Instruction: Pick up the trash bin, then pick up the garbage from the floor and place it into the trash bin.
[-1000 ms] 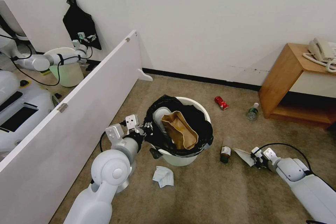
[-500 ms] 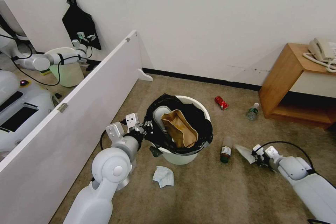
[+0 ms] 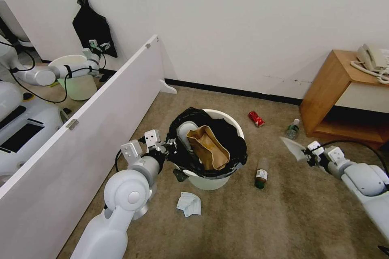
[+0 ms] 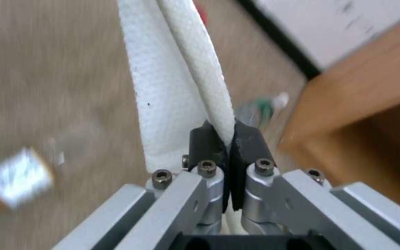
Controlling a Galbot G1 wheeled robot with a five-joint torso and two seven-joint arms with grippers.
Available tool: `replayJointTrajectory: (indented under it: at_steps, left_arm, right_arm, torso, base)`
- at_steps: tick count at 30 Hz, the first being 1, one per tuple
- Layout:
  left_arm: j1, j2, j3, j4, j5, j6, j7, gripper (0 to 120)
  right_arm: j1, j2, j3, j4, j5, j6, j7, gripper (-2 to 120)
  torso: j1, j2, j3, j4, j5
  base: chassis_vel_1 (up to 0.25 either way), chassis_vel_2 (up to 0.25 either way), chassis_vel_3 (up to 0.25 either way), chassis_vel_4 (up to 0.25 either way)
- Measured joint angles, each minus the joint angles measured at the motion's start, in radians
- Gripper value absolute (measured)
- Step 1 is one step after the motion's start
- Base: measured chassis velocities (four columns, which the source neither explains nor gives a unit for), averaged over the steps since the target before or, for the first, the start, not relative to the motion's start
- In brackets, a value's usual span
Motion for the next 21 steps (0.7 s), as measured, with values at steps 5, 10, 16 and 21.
replayJointTrajectory:
  at_steps: [5,10,16,21]
  left_arm:
    - [-0.006,0.008,-0.002,-0.001,-0.024,0.002,-0.012,4]
    - [-0.015,0.011,0.002,0.000,-0.044,0.005,-0.024,4]
    - [-0.016,0.013,0.003,-0.001,-0.054,0.006,-0.031,4]
    - [-0.014,0.011,0.012,-0.010,-0.060,0.009,-0.038,4]
  right_arm:
    - [0.007,0.008,0.033,0.053,0.048,0.022,0.006,0]
    - [-0.004,0.026,0.080,0.174,0.152,0.083,0.023,0]
    - [-0.017,0.041,0.108,0.267,0.245,0.151,0.010,0]
    - [-0.011,0.058,0.105,0.333,0.341,0.336,-0.121,0]
  torso:
    - [0.000,0.000,0.000,0.0002,0.0000]
    - [0.000,0.000,0.000,0.0000,-0.0001]
    - [0.000,0.000,0.000,0.0000,0.0000]
    - [0.000,0.000,0.000,0.0001,-0.0001]
  base:
    - [0.000,0.000,0.000,0.000]
    - [0.000,0.000,0.000,0.000]
    - [0.000,0.000,0.000,0.000]
    - [0.000,0.000,0.000,0.000]
